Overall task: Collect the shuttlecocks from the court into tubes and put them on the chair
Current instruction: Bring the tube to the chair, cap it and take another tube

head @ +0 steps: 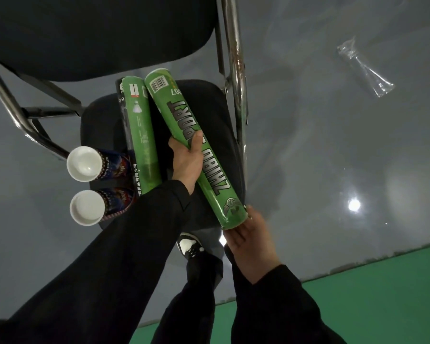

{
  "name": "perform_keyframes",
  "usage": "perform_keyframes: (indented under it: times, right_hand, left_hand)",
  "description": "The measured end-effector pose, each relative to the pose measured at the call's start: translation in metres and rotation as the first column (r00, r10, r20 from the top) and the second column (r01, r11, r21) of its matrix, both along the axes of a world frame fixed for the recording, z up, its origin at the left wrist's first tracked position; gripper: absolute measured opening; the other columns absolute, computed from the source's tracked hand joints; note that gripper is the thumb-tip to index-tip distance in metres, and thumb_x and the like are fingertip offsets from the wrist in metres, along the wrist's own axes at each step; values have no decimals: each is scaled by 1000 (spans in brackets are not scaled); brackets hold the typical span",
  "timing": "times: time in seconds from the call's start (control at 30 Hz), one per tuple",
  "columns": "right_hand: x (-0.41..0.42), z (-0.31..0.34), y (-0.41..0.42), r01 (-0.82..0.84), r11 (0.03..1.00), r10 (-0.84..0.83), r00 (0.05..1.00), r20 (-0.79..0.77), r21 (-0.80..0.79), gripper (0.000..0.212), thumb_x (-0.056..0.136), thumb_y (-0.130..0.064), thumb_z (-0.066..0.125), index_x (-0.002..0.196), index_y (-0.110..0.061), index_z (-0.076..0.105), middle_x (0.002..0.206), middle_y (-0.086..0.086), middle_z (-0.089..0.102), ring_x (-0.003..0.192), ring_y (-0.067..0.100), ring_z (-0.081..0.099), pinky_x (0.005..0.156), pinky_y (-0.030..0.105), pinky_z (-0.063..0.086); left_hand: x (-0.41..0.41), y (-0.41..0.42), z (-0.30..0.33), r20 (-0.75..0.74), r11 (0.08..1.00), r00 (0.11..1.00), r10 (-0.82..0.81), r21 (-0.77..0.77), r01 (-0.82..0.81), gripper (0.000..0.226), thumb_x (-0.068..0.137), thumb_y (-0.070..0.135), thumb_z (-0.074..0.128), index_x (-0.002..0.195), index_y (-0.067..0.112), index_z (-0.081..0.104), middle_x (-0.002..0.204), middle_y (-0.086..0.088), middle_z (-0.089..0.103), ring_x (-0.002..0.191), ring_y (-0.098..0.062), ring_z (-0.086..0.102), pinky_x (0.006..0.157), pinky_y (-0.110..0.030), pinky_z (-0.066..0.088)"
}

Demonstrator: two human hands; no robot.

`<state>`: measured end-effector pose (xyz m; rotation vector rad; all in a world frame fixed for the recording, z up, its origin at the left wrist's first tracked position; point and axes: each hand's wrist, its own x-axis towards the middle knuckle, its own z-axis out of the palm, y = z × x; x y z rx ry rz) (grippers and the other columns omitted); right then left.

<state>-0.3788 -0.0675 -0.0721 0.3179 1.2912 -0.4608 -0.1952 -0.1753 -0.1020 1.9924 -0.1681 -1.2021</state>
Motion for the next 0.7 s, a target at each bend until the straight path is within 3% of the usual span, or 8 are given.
perform_keyframes:
  times: [0.13, 0.33, 0.5, 0.7]
  right_hand:
    - [9, -6, -2, 2, 999, 0, 999, -53, 38, 47, 86, -23, 78, 128, -8, 64, 120, 13, 73, 113, 27, 71, 99, 37, 54]
    - [26, -3, -5, -64, 998, 65, 970, -233, 14, 28, 93, -19, 71, 119, -11, 65, 113, 11, 75, 105, 25, 72, 95, 38, 56]
    - [-3, 6, 1, -120, 992, 119, 991, -59, -22, 43, 99, -37, 61, 136, -15, 59, 126, 4, 72, 122, 19, 65, 111, 38, 44]
    - [-10, 1, 2, -35, 999, 35, 999, -12, 7, 37, 103, -26, 53, 134, -7, 61, 125, 14, 71, 122, 29, 65, 113, 45, 43]
  left_hand:
    - [1, 2, -7, 13, 1000, 1000, 0, -22, 1, 72, 102, 41, 62, 156, 18, 20, 132, 5, 56, 121, -13, 56, 107, -30, 44]
    - [-5, 3, -7, 73, 1000, 997, 3, -19, -2, 67, 103, 38, 60, 154, 16, 23, 128, 7, 57, 118, -9, 58, 107, -27, 44]
    - [-5, 1, -2, 33, 1000, 999, 8, -2, -8, 68, 102, 40, 61, 153, 16, 24, 129, 7, 56, 120, -12, 56, 104, -26, 43]
    - [-10, -2, -1, 87, 1000, 996, 8, 19, -9, 71, 98, 45, 66, 150, 19, 26, 128, 5, 59, 118, -13, 59, 106, -32, 46]
